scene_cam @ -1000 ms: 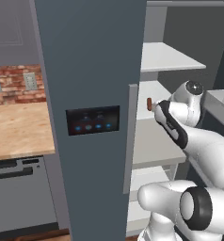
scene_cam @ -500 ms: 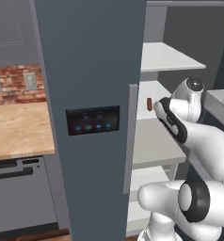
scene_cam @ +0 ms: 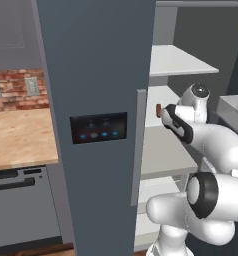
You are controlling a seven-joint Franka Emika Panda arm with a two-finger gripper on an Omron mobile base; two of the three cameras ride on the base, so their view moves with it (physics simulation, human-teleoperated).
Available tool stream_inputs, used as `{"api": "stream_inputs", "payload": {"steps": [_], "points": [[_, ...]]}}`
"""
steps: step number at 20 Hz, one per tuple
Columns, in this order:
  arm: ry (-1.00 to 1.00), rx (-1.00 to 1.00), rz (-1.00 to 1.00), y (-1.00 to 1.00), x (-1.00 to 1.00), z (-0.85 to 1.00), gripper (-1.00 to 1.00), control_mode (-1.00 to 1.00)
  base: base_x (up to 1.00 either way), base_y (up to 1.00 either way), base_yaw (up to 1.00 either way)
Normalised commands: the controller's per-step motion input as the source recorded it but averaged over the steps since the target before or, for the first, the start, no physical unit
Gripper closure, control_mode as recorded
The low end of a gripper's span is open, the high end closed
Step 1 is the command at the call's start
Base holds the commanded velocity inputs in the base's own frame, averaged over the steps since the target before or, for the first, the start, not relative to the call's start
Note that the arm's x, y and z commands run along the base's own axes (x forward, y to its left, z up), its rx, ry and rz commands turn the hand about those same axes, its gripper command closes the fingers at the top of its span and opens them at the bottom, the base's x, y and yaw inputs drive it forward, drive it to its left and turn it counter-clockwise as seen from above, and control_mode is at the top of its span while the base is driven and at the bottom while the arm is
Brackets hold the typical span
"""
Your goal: Move the sausage and scallops from the second highest shelf to the top shelf to make space. Then, place the pitcher from the counter on the cleared second highest shelf.
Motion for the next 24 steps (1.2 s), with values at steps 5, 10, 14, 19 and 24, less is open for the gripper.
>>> {"api": "stream_inputs", "payload": {"steps": [5, 10, 14, 19, 24], "points": [[0.00, 0.00, 0.00, -0.26, 0.22, -0.19, -1.00, -1.00, 0.00, 0.00, 0.00], [0.00, 0.00, 0.00, -0.16, 0.22, -0.12, -1.00, -1.00, 0.00, 0.00, 0.00], [0.00, 0.00, 0.00, -0.01, 0.27, -0.09, -1.00, -1.00, 0.00, 0.00, 0.00], [0.00, 0.00, 0.00, 0.00, 0.28, -0.13, -1.00, -1.00, 0.00, 0.00, 0.00], [0.00, 0.00, 0.00, -0.05, 0.28, -0.13, -1.00, -1.00, 0.00, 0.00, 0.00]]}}
